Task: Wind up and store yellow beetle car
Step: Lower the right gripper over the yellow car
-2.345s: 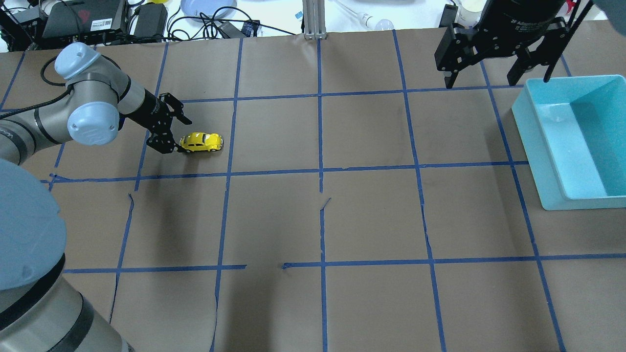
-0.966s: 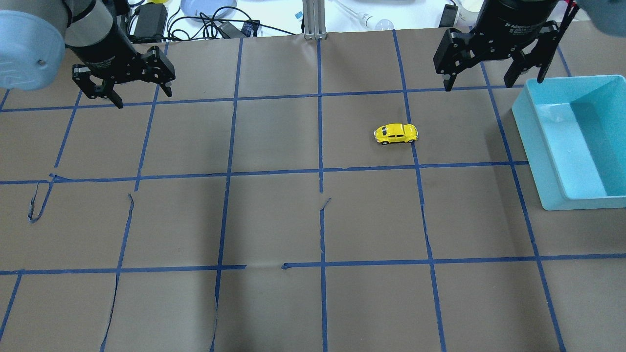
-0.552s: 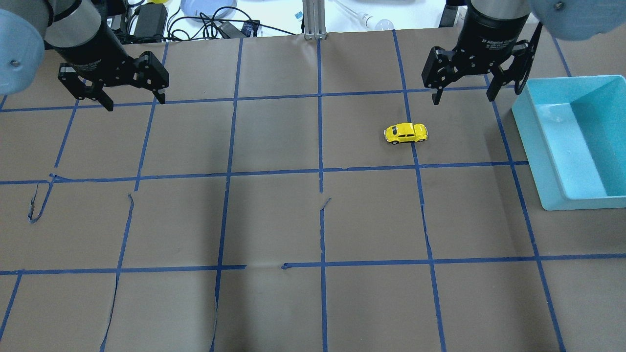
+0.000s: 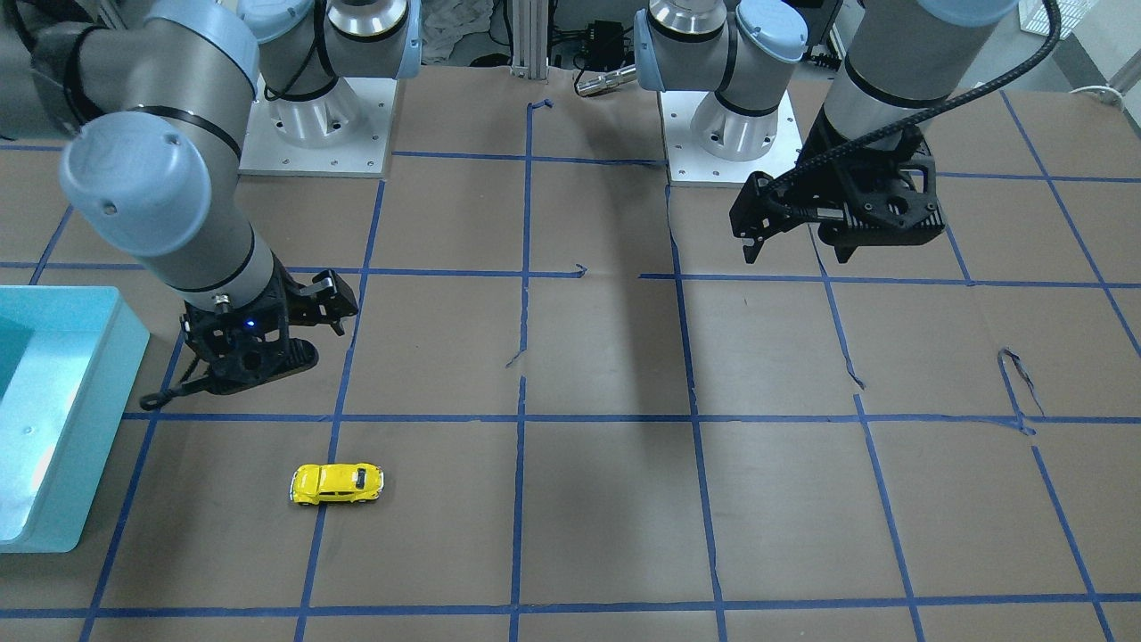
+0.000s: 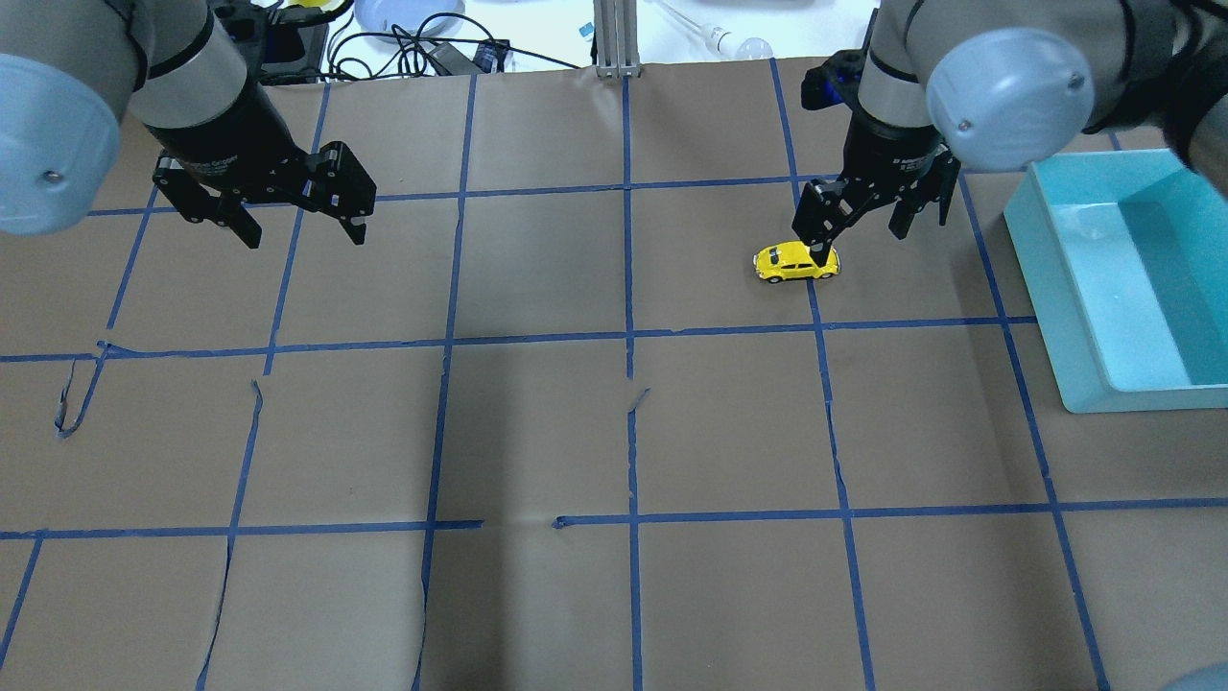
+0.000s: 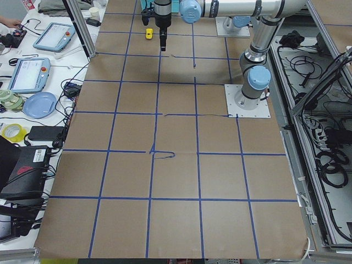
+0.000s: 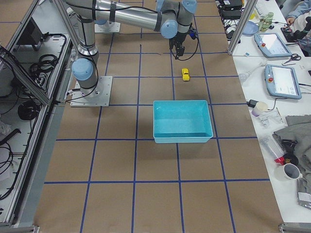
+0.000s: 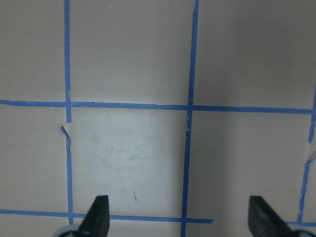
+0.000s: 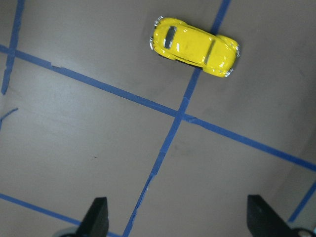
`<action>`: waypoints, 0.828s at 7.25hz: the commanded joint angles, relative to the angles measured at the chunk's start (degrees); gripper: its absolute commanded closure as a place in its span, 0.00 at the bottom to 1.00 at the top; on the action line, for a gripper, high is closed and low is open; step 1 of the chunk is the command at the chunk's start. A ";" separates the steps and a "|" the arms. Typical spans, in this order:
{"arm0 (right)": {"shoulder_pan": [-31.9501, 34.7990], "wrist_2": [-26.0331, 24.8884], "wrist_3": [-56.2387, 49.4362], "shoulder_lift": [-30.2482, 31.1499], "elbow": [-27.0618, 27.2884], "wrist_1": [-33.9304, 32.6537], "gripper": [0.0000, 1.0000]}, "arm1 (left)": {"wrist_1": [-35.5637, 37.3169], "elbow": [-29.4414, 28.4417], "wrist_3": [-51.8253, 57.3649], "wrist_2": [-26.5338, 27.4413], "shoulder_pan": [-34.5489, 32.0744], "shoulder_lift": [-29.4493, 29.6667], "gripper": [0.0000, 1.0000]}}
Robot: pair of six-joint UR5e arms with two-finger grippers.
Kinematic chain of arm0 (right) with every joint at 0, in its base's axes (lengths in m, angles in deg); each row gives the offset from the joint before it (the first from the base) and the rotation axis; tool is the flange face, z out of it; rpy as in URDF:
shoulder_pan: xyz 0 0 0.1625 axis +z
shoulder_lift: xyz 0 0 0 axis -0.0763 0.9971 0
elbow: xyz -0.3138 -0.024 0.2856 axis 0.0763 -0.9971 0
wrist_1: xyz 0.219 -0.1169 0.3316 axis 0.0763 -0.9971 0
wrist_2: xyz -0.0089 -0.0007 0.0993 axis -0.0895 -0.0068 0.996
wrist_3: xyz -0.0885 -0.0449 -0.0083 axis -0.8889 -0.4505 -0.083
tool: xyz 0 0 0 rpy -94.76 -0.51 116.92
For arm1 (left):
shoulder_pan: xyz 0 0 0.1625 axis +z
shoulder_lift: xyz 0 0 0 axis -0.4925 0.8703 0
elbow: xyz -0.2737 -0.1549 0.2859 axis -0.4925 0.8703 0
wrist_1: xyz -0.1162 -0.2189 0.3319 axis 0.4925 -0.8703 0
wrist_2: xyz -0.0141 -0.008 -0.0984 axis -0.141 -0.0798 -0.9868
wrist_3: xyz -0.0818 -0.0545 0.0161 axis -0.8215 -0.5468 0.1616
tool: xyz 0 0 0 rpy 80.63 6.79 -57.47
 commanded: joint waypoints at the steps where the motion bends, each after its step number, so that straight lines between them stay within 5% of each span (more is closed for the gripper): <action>1: 0.17 2.54 -20.68 -1.29 7.19 -13.20 0.00 | -0.21 1.00 0.39 -0.24 -0.18 -0.88 0.00; 6: 0.08 2.46 -62.27 -9.20 6.69 -23.53 0.00 | -0.13 3.46 0.39 -0.50 -0.18 -1.84 0.00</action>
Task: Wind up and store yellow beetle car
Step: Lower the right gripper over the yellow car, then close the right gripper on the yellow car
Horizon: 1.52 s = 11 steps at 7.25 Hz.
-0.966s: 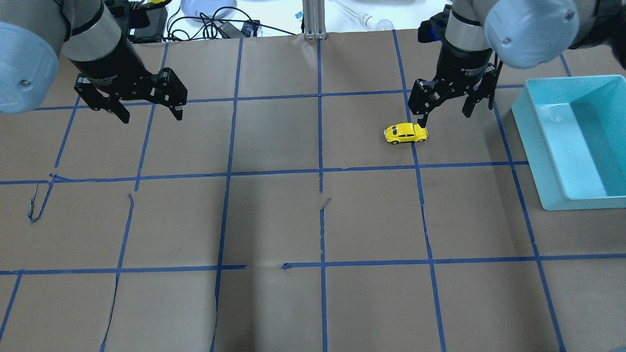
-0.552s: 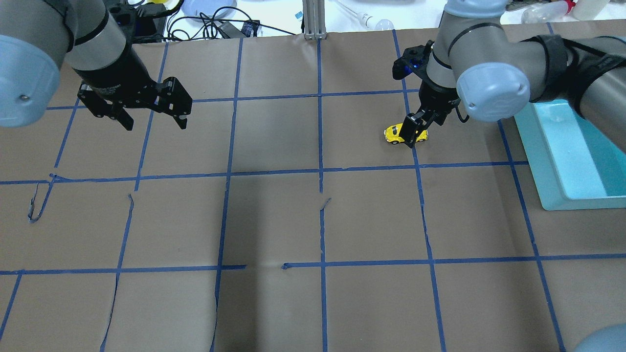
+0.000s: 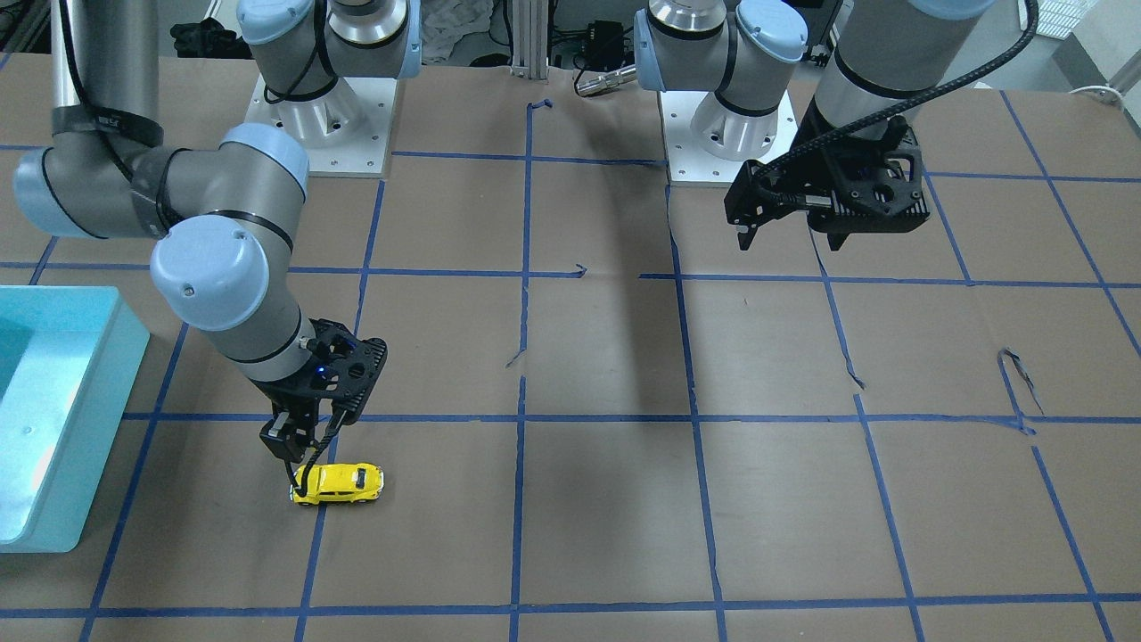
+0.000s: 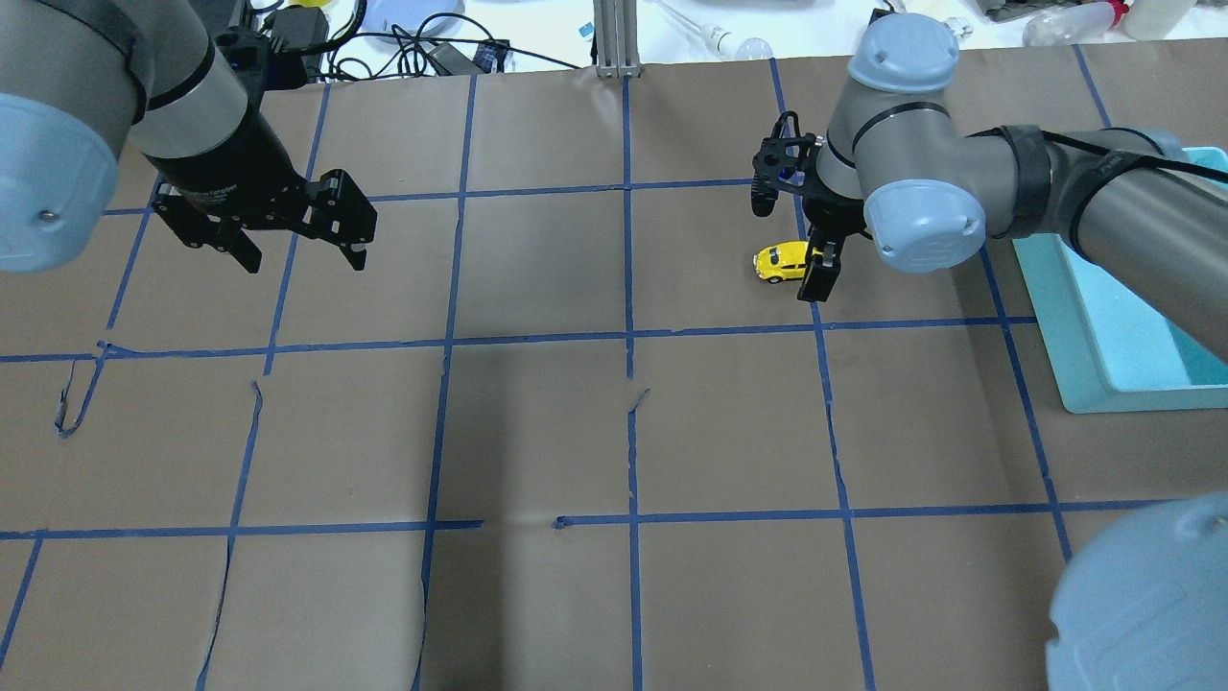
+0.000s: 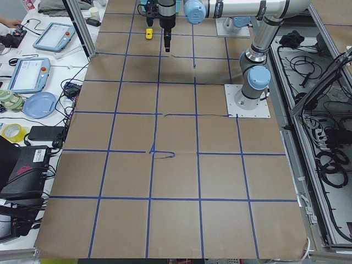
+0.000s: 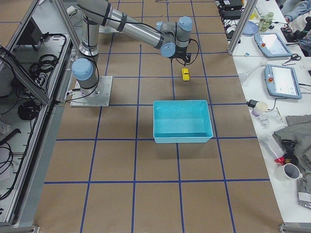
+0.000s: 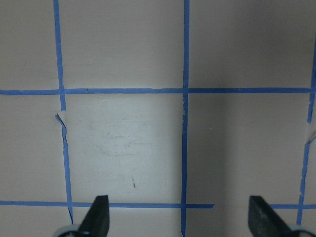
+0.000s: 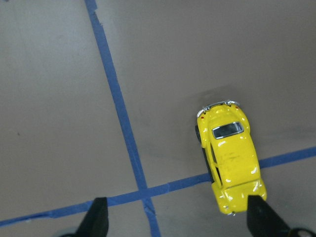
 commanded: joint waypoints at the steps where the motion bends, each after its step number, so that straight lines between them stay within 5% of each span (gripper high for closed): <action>1: -0.08 -0.02 -13.93 -3.21 -1.76 -1.92 0.00 | 0.02 1.14 0.17 -0.27 0.14 -0.34 0.00; 4: -0.08 0.15 -23.56 -6.21 -3.54 -3.50 0.00 | 0.20 1.32 3.69 -0.44 0.06 -0.60 0.00; 9: -0.08 0.15 -12.13 -9.99 -5.73 -3.85 0.00 | 0.11 1.41 3.42 0.17 0.32 -1.04 0.00; 11: -0.08 0.07 -12.48 -10.26 -5.91 -3.94 0.19 | 0.11 1.41 3.42 0.26 0.32 -1.04 0.00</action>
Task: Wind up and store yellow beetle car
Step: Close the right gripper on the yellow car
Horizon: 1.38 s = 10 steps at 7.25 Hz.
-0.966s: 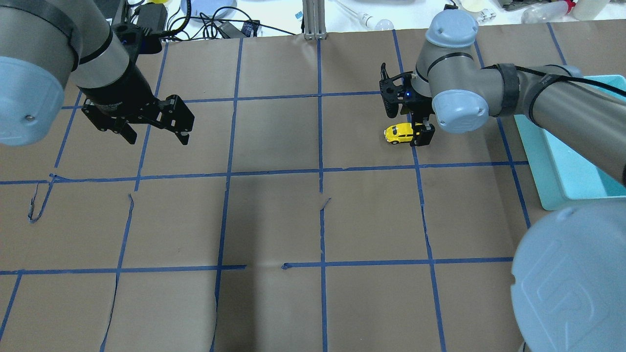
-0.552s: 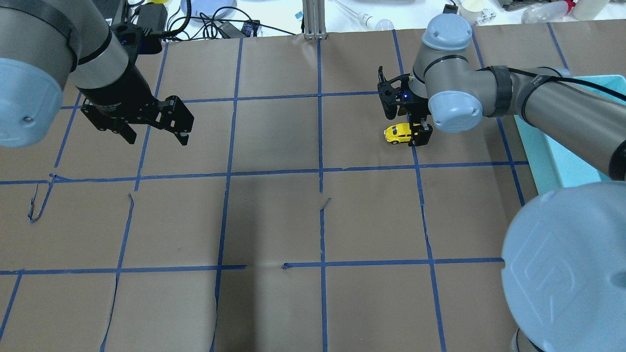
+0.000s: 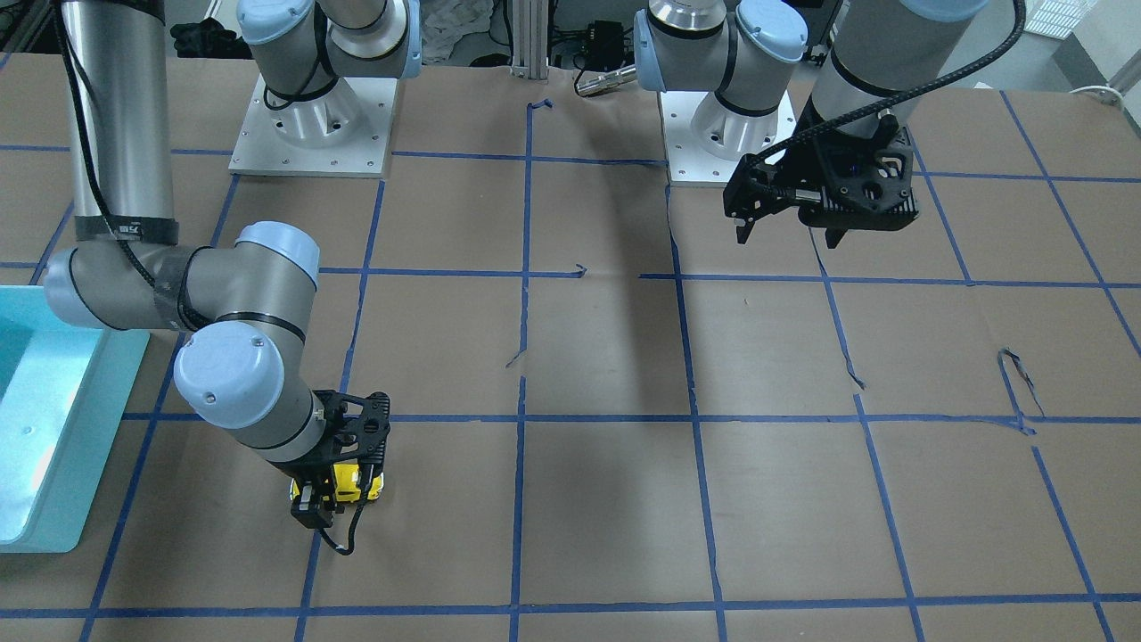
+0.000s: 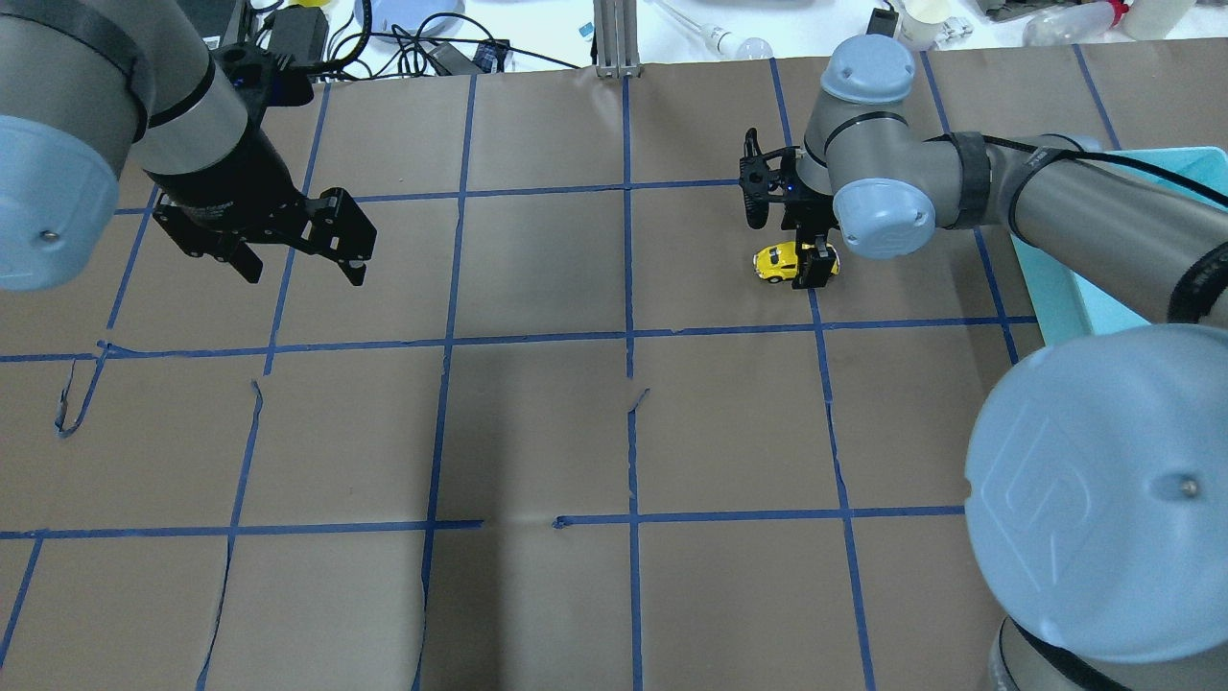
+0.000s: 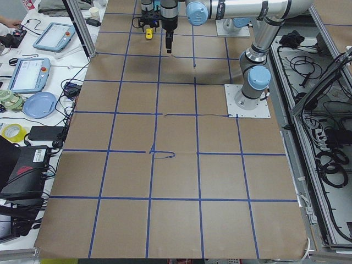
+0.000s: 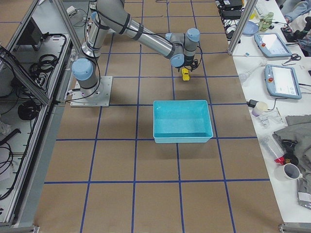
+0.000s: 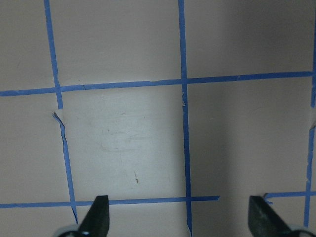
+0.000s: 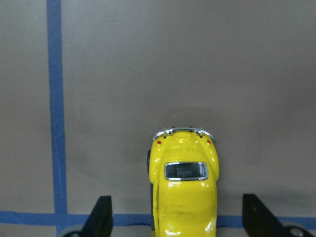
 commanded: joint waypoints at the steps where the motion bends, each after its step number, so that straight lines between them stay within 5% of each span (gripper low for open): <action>1: 0.00 -0.16 -0.17 -0.17 -0.12 -0.07 0.40 | -0.10 0.00 -0.01 0.08 -0.06 -0.03 0.00; 3: 0.00 -0.86 -0.08 -0.08 -0.21 -0.51 1.00 | -0.01 0.00 -0.01 0.08 0.03 -0.03 0.00; 7: 0.00 -0.95 -0.34 0.88 -3.78 0.79 1.00 | -0.01 0.00 0.08 0.17 0.03 -0.03 0.00; 10: -1.31 -1.30 -0.34 7.20 -5.31 5.99 1.00 | -0.10 0.00 -0.01 0.17 0.03 -0.11 0.00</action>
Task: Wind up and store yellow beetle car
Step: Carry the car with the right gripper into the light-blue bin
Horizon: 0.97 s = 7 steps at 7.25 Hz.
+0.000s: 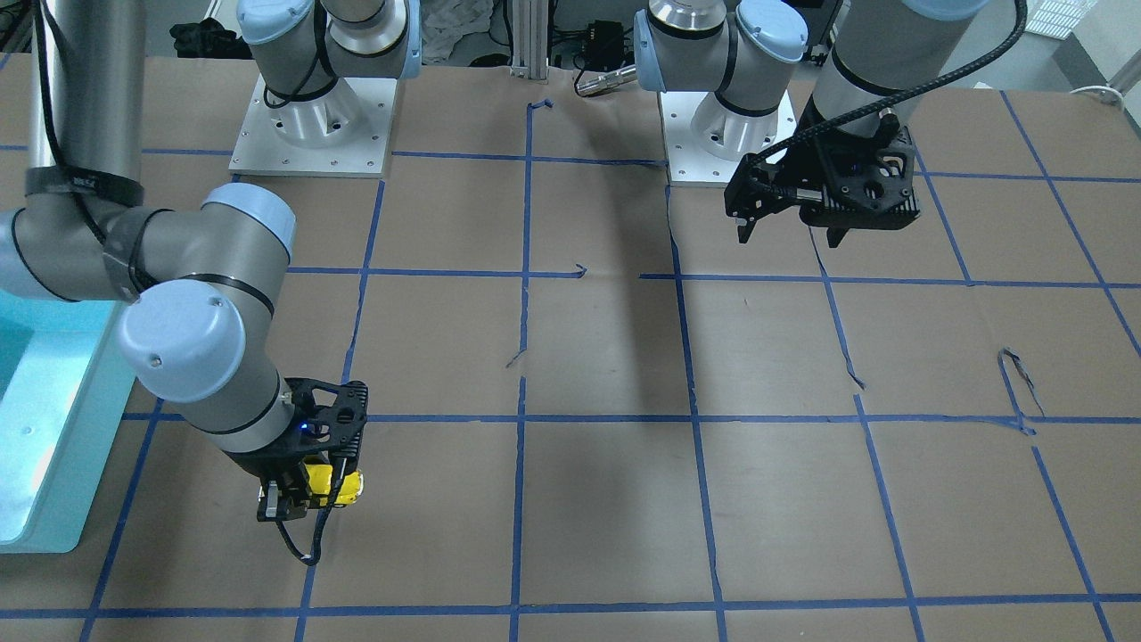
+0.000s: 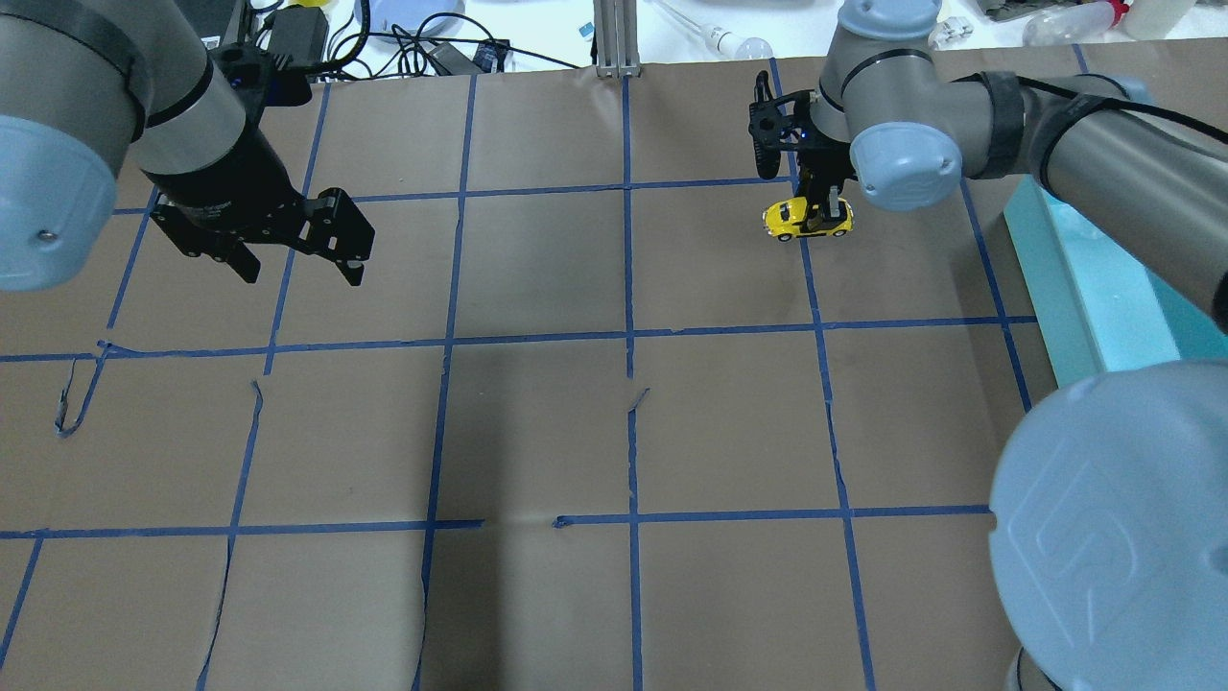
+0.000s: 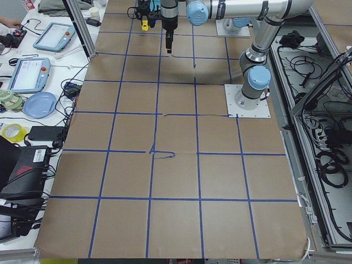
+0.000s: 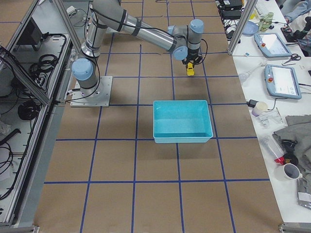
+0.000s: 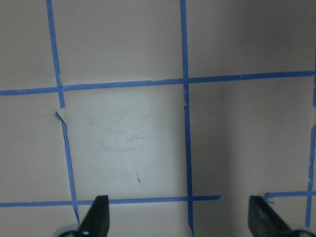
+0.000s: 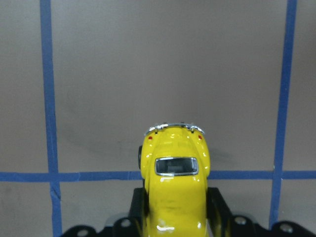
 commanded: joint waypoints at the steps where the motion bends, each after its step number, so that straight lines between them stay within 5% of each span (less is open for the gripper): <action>1: -2.81 -0.56 -0.46 4.66 -0.12 1.43 1.00 | -0.01 0.00 0.02 0.00 0.00 -0.01 0.00; 7: -23.89 0.49 -23.26 9.43 2.07 5.84 1.00 | 0.52 0.00 -2.00 -0.53 -0.18 0.17 0.00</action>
